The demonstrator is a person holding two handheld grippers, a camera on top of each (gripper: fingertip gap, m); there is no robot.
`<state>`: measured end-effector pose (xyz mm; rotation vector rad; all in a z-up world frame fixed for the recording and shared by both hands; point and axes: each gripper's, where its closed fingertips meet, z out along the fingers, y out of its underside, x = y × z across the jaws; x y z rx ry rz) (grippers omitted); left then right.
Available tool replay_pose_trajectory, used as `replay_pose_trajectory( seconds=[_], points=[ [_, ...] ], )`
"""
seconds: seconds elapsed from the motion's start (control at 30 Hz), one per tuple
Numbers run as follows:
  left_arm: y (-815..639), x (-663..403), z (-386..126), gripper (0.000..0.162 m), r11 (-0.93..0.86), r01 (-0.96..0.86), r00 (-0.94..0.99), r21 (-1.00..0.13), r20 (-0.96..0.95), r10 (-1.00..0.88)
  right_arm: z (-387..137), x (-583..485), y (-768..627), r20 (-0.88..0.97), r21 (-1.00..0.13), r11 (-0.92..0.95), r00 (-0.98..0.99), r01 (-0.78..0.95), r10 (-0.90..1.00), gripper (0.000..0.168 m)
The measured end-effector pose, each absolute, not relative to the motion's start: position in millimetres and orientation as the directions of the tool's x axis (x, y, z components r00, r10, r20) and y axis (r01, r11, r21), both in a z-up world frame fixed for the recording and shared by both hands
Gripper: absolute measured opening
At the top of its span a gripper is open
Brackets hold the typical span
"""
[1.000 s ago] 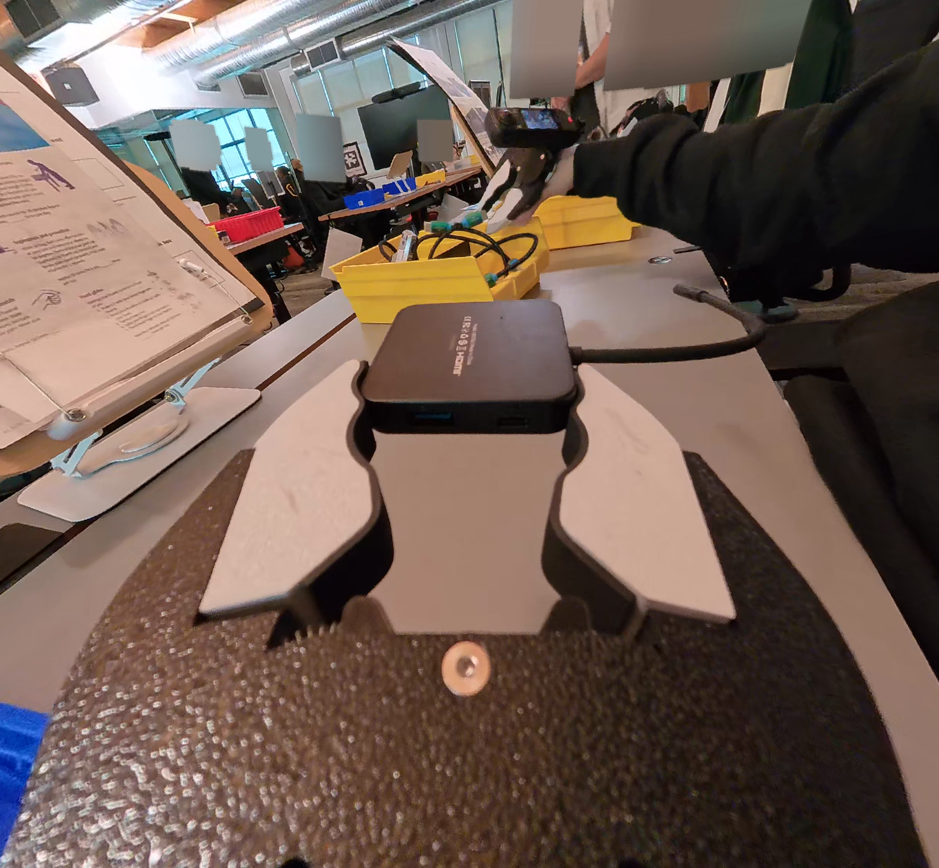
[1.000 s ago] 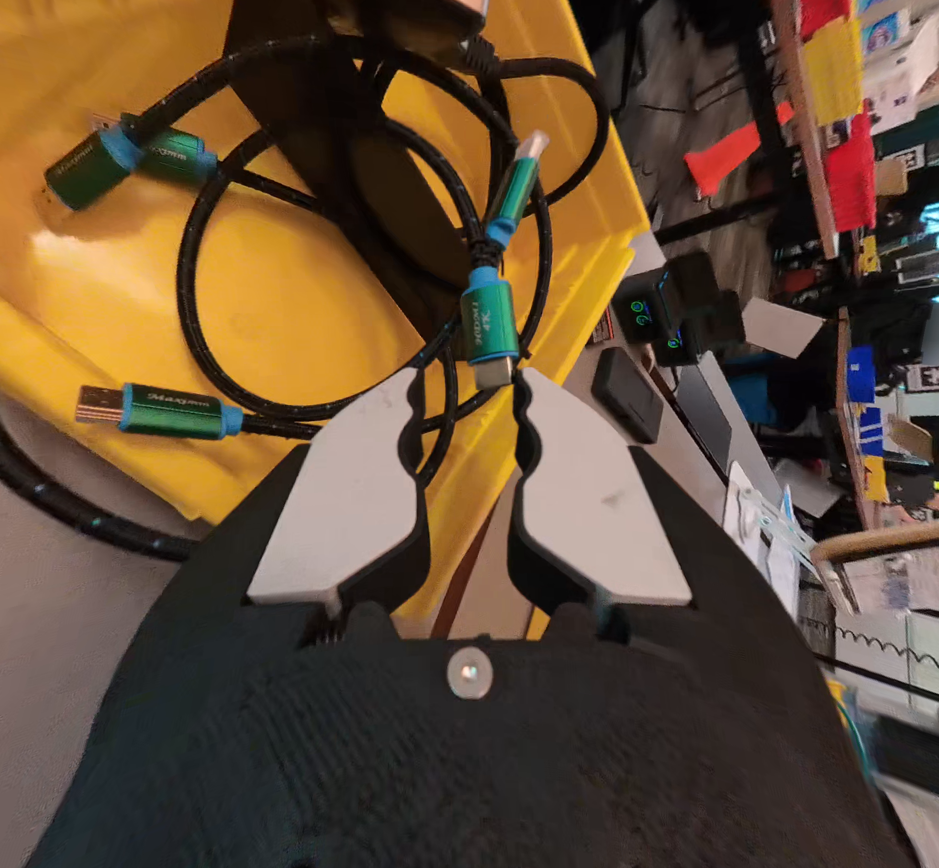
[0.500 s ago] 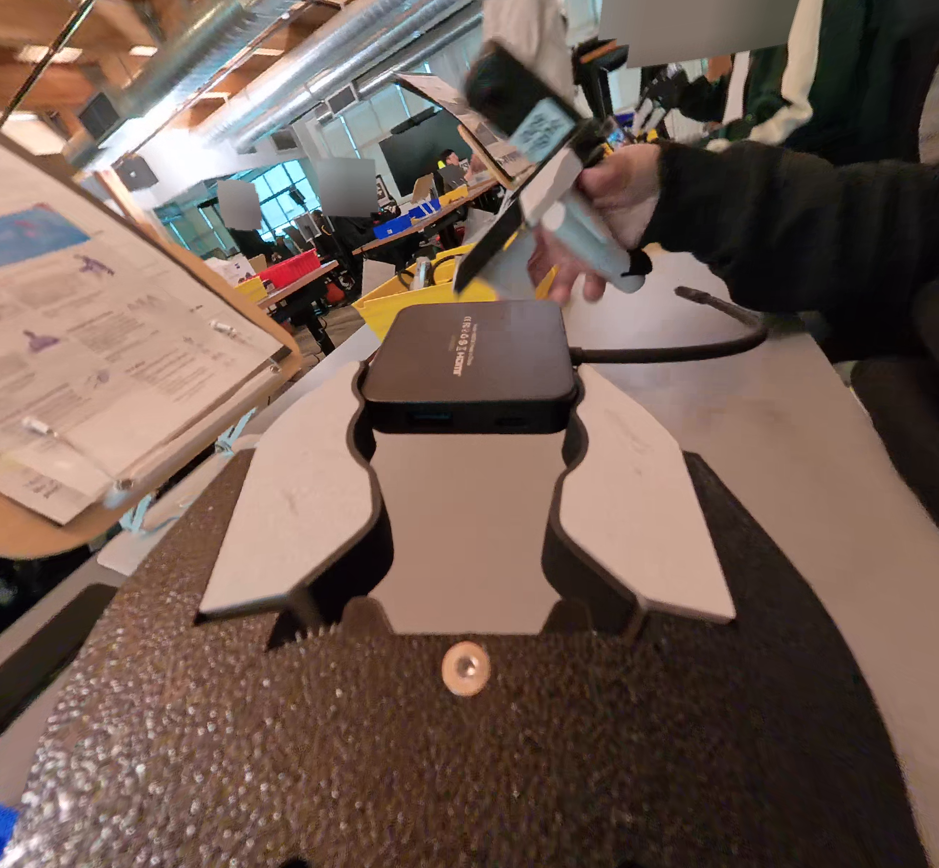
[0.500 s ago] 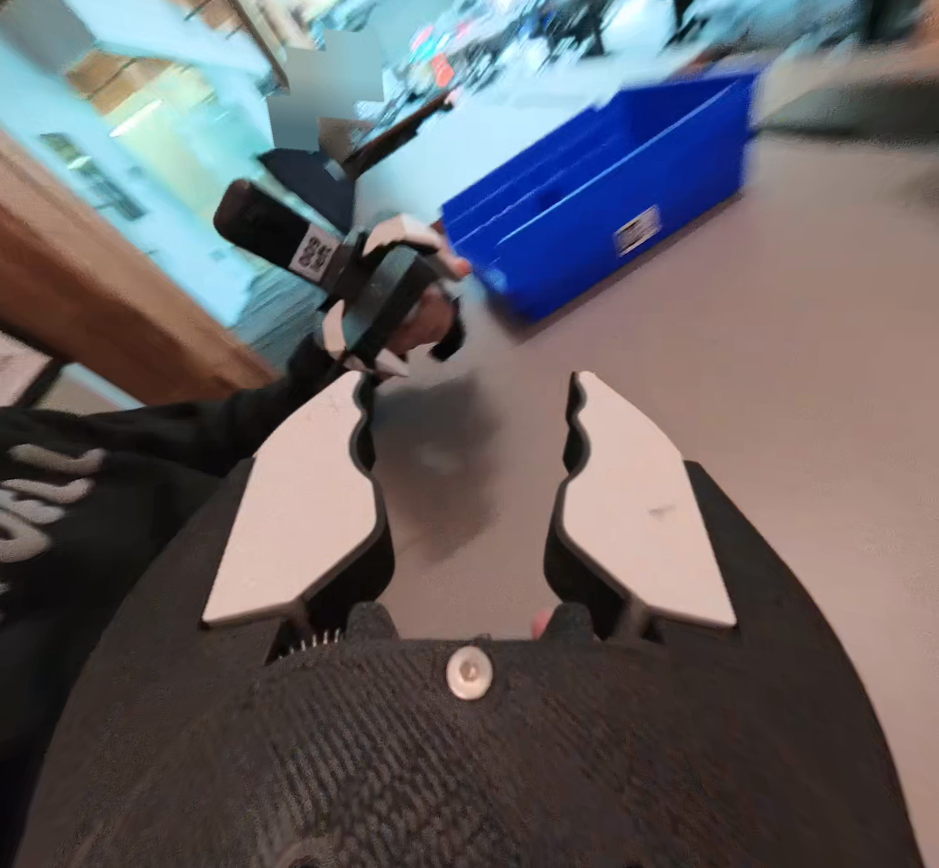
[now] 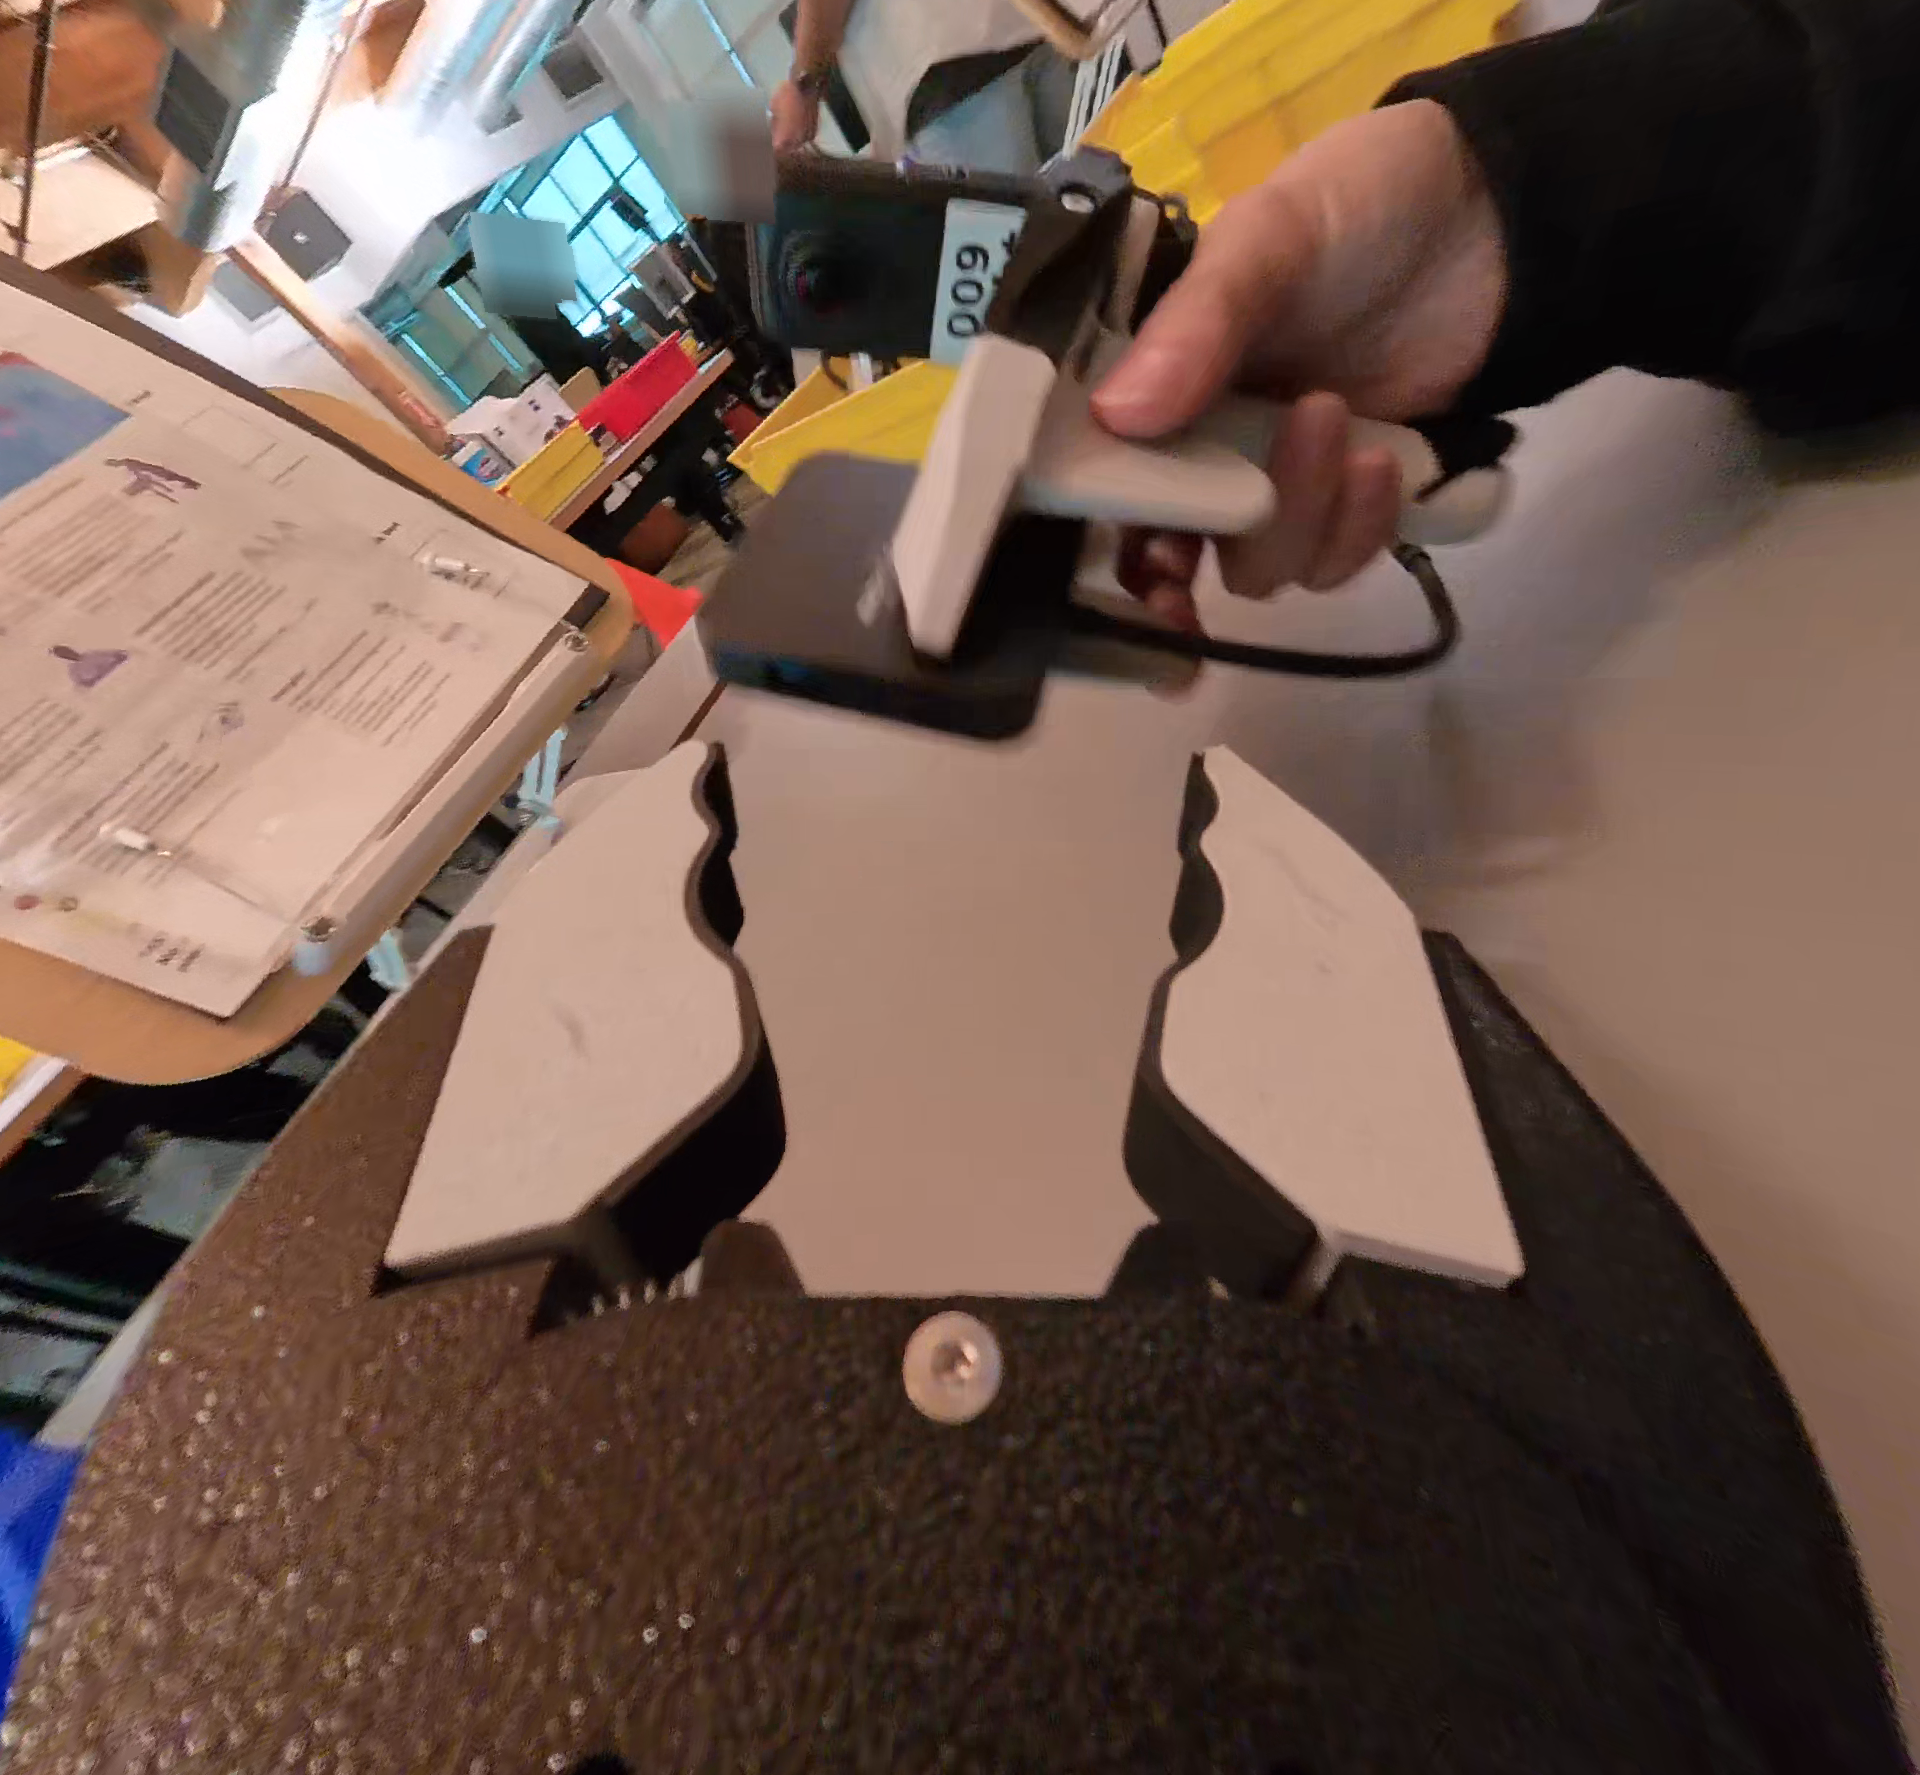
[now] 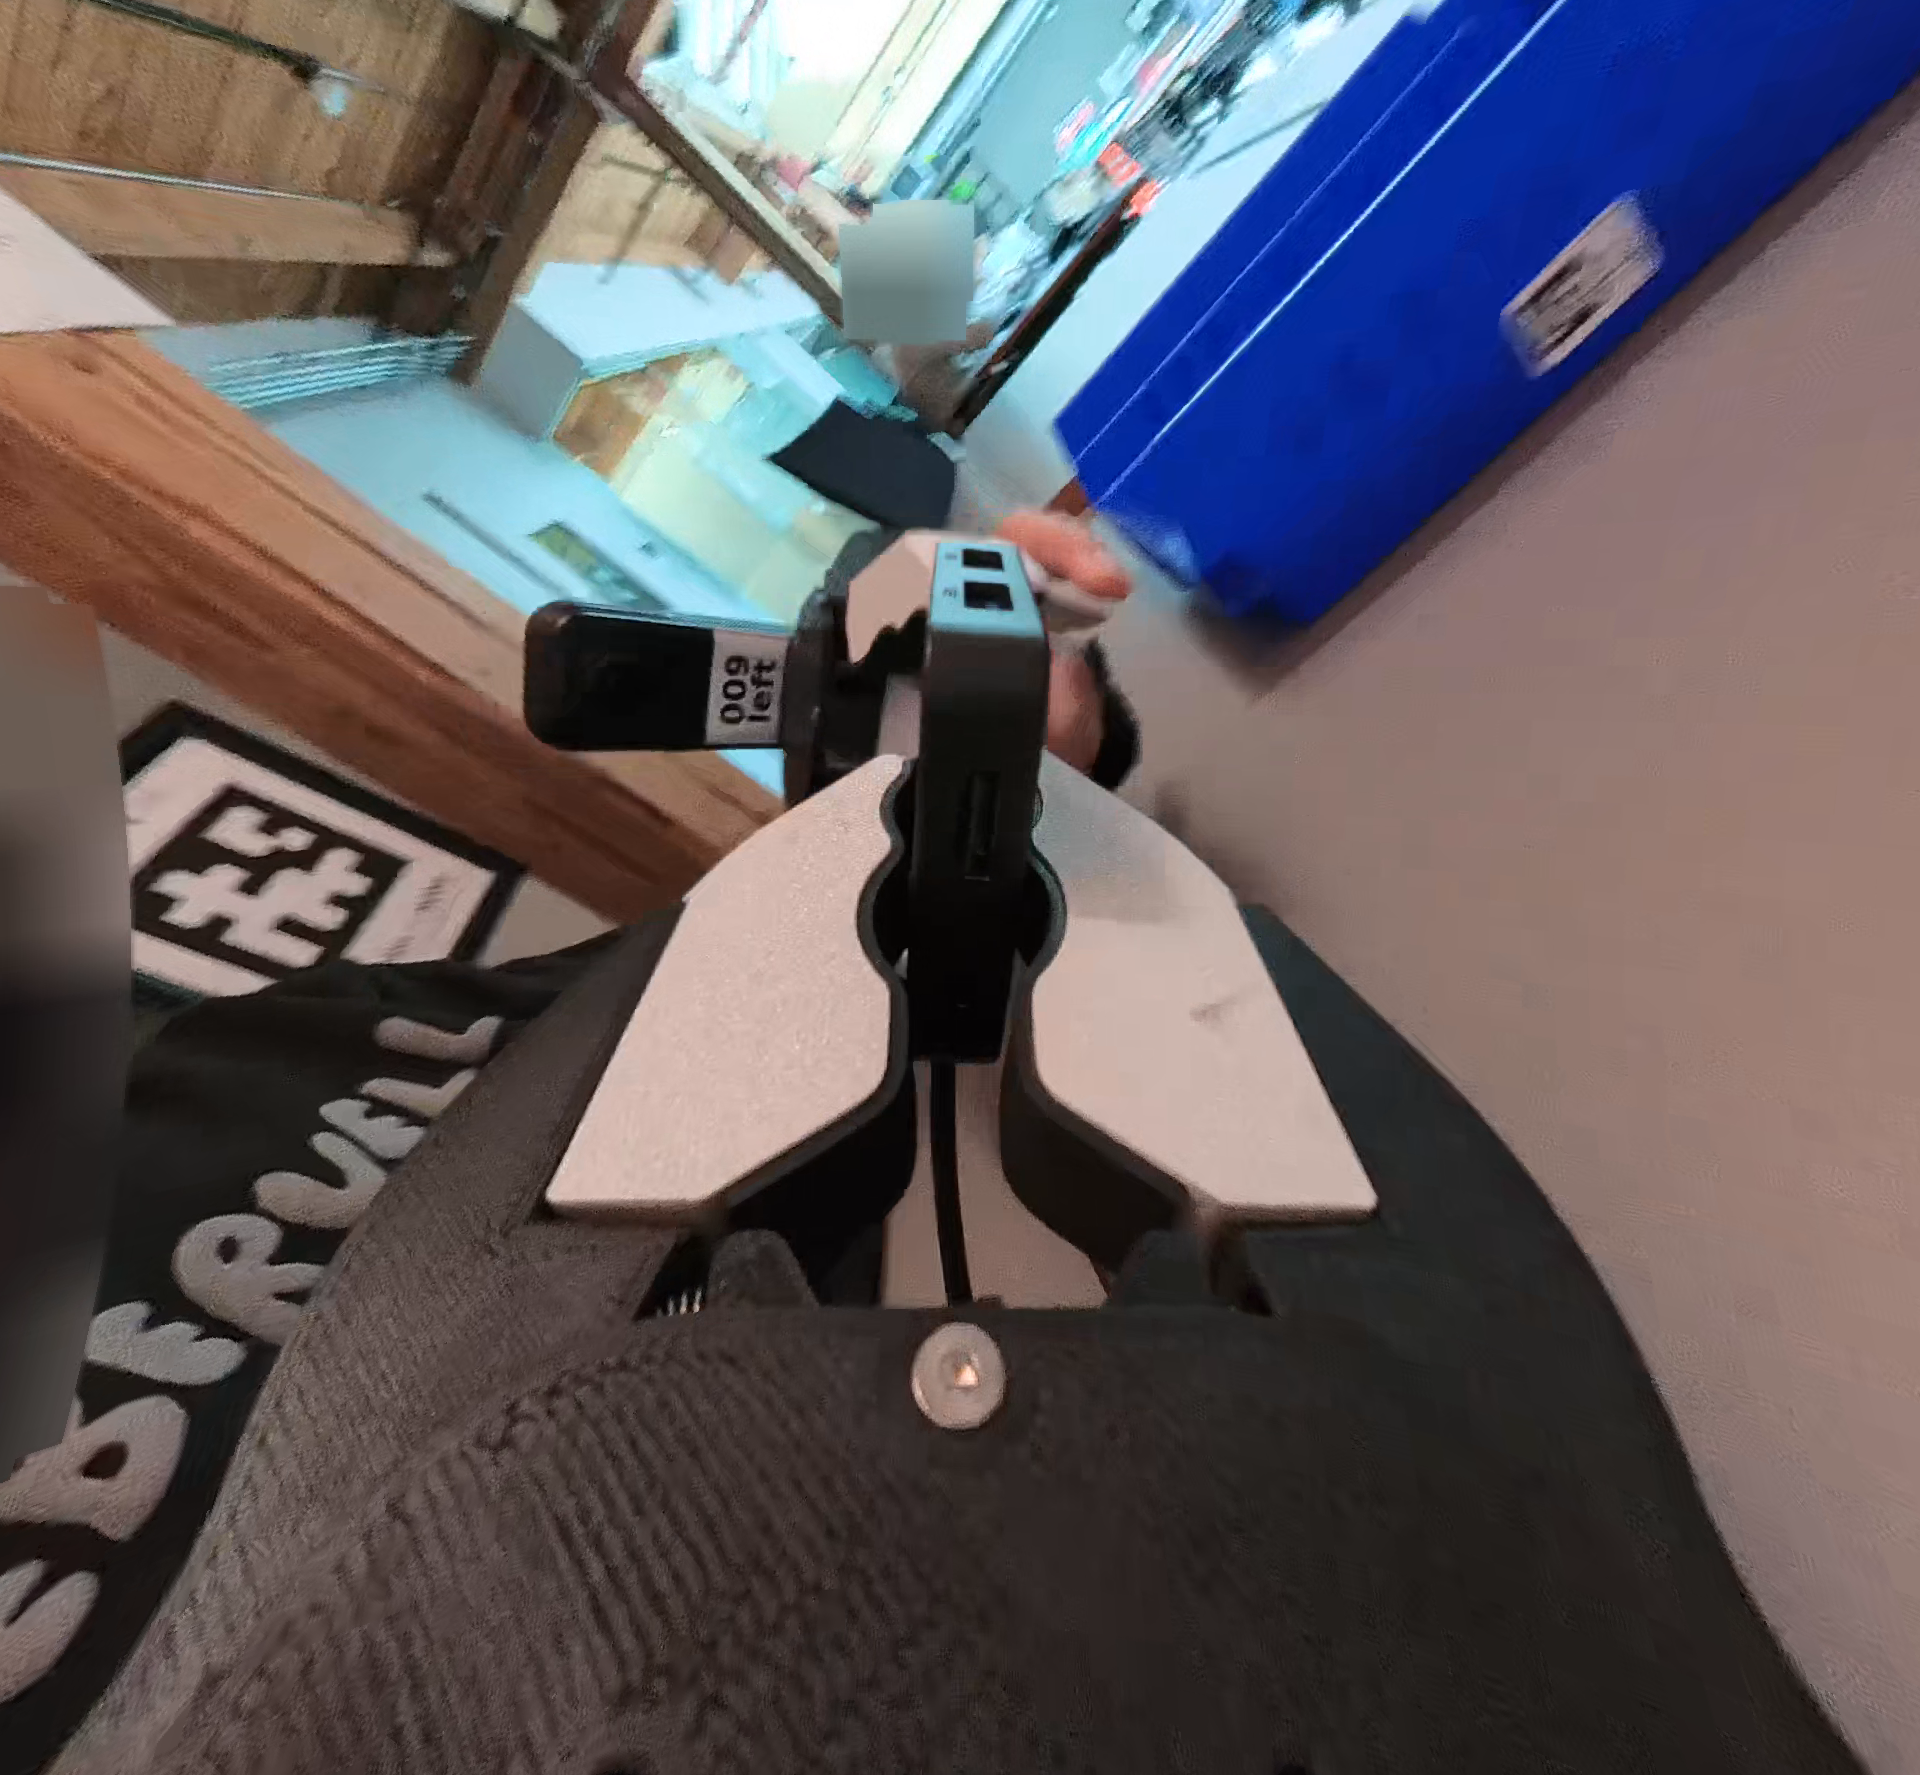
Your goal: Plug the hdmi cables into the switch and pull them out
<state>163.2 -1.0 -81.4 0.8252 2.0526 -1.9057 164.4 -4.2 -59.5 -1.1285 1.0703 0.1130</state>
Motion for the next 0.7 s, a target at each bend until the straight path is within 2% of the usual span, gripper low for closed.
replay_pose_trajectory(
  seconds=[0.03, 0.13, 0.2, 0.27, 0.33, 0.43, 0.53, 0.7],
  points=[
    [0, 163, -79, 0.081, -0.006, 0.51, -0.831, -0.86, -0.495, 0.253, -52, 161, -28, -0.698, -0.716, 0.473, 0.511, -0.514, -0.501, 0.015],
    [1, 171, -78, 0.077, -0.001, 0.459, -0.863, -0.889, -0.446, 0.238, -18, 140, -126, -0.492, -0.865, 0.395, 0.372, -0.308, -0.787, 0.015],
    [1, 176, -81, 0.071, 0.009, 0.455, -0.869, -0.89, -0.442, 0.223, 0, 121, -218, -0.229, -0.949, 0.198, 0.106, -0.245, -0.968, 0.015],
    [-1, 178, -88, 0.069, 0.042, 0.469, -0.864, -0.882, -0.449, 0.227, 20, 95, -320, 0.122, -0.945, -0.057, -0.187, -0.322, -0.975, 0.014],
    [-3, 180, -94, 0.069, 0.084, 0.495, -0.854, -0.865, -0.468, 0.226, 25, 69, -401, 0.41, -0.811, -0.206, -0.279, -0.548, -0.869, 0.015],
    [-4, 177, -95, 0.067, 0.1, 0.49, -0.857, -0.866, -0.458, 0.236, 10, 51, -468, 0.612, -0.541, -0.283, -0.14, -0.792, -0.778, 0.015],
    [-4, 177, -95, 0.065, 0.097, 0.471, -0.866, -0.877, -0.438, 0.241, 3, 47, -510, 0.766, -0.331, -0.339, -0.04, -0.881, -0.642, 0.015],
    [-4, 182, -104, 0.063, 0.137, 0.408, -0.895, -0.903, -0.365, 0.256, -27, 52, -550, 0.833, 0.026, -0.36, 0.22, -0.932, -0.508, 0.015]
  ],
)
